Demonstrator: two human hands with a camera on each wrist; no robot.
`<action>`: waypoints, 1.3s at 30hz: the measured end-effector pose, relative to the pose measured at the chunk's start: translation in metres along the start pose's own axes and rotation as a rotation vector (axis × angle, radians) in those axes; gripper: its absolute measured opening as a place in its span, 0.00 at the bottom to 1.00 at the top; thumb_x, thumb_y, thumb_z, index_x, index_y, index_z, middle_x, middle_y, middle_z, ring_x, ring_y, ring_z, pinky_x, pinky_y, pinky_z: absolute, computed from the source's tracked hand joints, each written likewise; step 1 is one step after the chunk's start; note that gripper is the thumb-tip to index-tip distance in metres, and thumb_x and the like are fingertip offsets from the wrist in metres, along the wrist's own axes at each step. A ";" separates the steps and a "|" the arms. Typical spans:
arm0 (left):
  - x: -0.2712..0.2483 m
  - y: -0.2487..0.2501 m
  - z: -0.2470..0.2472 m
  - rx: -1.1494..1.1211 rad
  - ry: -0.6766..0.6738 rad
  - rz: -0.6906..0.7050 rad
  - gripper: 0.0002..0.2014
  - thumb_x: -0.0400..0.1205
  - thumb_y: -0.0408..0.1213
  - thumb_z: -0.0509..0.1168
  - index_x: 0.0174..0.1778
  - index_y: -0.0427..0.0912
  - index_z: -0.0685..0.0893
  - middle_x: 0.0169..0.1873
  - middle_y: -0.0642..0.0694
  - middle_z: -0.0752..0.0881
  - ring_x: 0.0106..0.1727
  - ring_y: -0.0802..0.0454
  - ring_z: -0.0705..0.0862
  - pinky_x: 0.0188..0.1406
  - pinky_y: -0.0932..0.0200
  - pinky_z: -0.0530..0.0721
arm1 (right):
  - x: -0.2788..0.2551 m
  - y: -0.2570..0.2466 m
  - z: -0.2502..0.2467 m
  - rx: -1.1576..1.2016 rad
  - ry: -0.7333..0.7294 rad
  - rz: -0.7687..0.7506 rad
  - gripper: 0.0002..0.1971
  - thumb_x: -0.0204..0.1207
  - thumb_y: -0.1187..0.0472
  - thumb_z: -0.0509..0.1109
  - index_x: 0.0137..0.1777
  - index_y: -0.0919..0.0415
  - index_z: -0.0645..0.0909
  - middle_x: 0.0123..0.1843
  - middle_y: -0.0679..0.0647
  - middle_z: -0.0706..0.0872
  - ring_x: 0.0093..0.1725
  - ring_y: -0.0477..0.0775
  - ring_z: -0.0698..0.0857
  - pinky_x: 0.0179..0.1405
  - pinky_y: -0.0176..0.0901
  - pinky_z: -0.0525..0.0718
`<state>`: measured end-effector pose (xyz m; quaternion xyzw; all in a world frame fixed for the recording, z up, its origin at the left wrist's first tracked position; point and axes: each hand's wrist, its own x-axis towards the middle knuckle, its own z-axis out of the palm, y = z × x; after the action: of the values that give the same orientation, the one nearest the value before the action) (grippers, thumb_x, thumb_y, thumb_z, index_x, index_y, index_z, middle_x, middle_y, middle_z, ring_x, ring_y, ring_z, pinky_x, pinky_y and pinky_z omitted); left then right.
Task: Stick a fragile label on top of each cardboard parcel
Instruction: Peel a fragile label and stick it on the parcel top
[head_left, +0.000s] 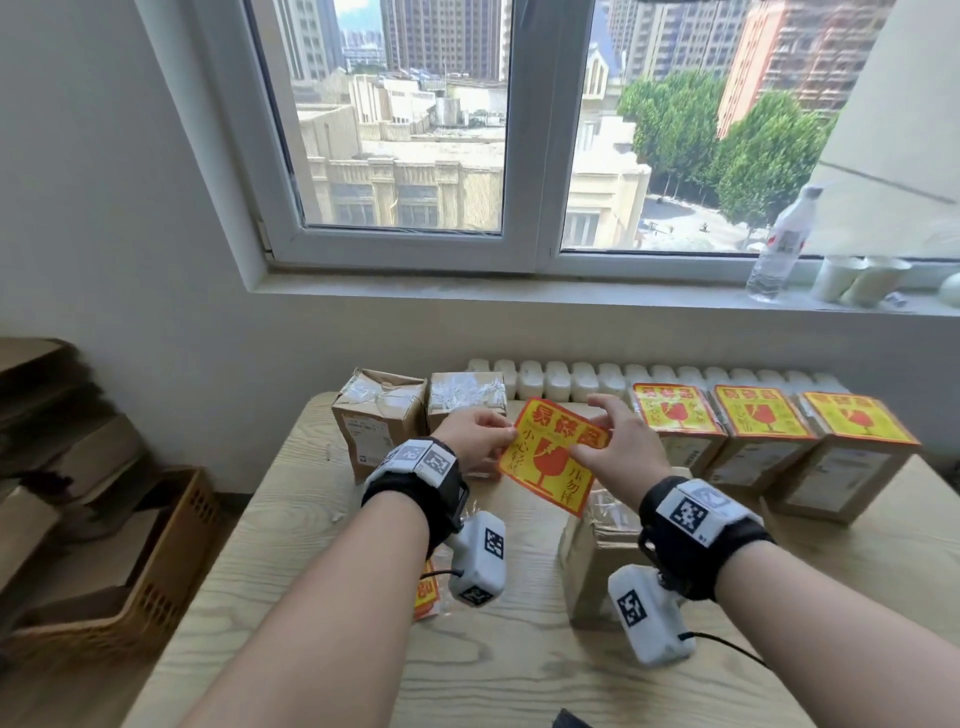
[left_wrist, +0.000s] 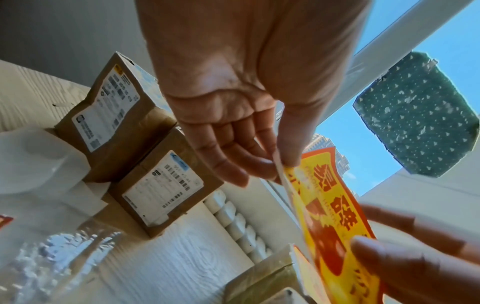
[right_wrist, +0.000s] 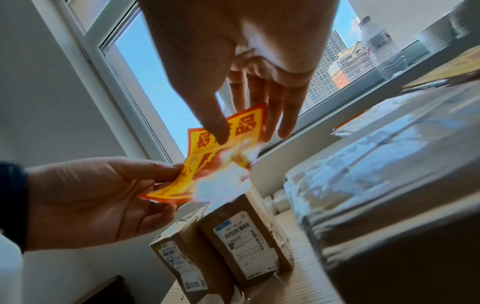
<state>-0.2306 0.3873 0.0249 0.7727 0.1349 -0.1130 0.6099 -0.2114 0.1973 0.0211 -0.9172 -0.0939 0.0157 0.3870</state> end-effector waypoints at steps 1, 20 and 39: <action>-0.001 0.004 0.004 -0.041 0.015 0.003 0.05 0.83 0.29 0.66 0.42 0.42 0.80 0.42 0.42 0.85 0.39 0.51 0.84 0.33 0.64 0.87 | -0.001 0.003 -0.005 0.014 0.001 0.025 0.30 0.74 0.60 0.75 0.74 0.54 0.69 0.56 0.49 0.84 0.50 0.48 0.83 0.39 0.31 0.82; 0.001 0.016 0.111 -0.069 0.027 0.022 0.10 0.76 0.19 0.69 0.48 0.36 0.89 0.38 0.44 0.89 0.35 0.55 0.88 0.39 0.67 0.89 | -0.021 0.091 -0.077 0.172 0.102 0.210 0.11 0.70 0.71 0.76 0.45 0.56 0.81 0.43 0.49 0.83 0.45 0.49 0.84 0.38 0.39 0.85; -0.009 -0.002 0.123 -0.006 0.045 0.002 0.16 0.71 0.22 0.76 0.54 0.34 0.88 0.49 0.41 0.88 0.43 0.50 0.89 0.34 0.62 0.90 | -0.032 0.106 -0.066 0.244 0.099 0.255 0.08 0.68 0.70 0.75 0.40 0.57 0.81 0.40 0.55 0.87 0.40 0.54 0.88 0.37 0.46 0.88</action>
<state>-0.2408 0.2672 -0.0022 0.7734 0.1479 -0.0946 0.6091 -0.2189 0.0731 -0.0096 -0.8676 0.0447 0.0306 0.4942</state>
